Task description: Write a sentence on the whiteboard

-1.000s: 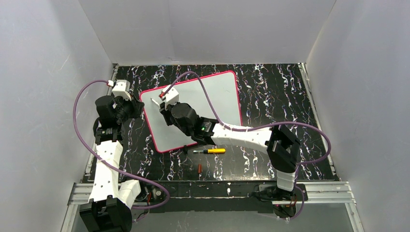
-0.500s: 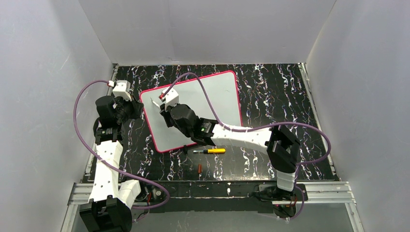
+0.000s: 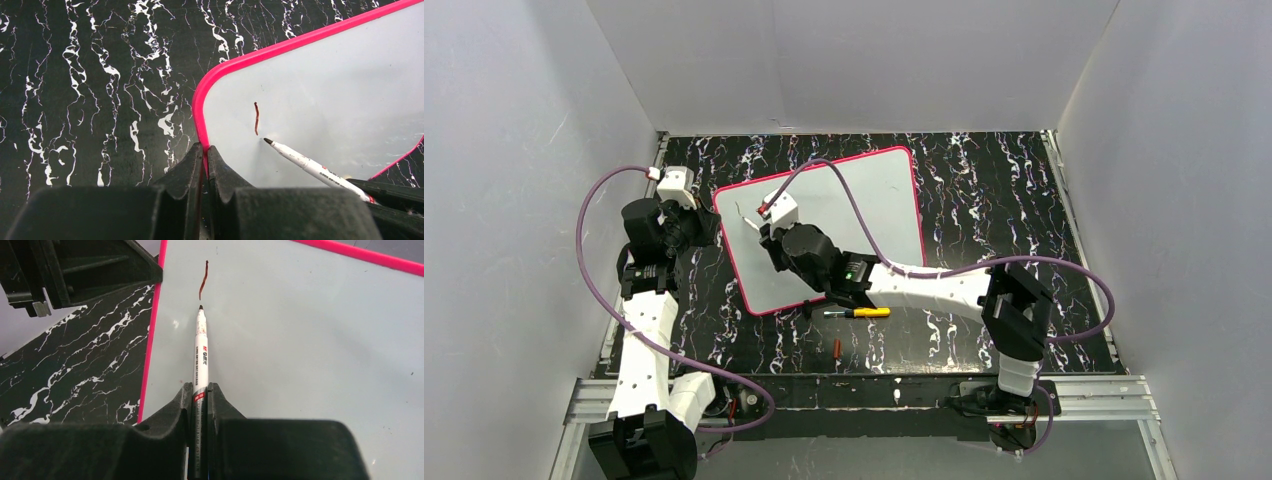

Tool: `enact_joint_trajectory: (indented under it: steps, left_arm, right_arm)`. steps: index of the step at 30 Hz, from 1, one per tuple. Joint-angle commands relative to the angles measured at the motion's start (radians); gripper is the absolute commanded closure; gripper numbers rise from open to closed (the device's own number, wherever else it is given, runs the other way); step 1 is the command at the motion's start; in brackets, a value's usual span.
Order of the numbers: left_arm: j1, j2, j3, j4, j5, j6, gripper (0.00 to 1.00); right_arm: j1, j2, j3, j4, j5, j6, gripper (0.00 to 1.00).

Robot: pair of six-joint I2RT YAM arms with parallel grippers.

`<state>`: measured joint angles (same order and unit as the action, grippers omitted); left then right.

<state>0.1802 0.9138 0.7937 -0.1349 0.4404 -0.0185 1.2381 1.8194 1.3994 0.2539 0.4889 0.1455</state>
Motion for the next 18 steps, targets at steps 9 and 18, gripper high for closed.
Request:
enact_joint_trajectory:
  steps: [9, 18]
  left_arm:
    - [-0.031, -0.007, 0.006, -0.038, 0.081, 0.007, 1.00]
    - [-0.035, -0.007, 0.007, -0.038, 0.084, 0.010, 1.00]
  right_arm:
    - [0.006, -0.034, 0.018, 0.129, 0.081, -0.057, 0.99]
    - [0.006, 0.011, 0.068, 0.107, 0.131, -0.066, 0.99]
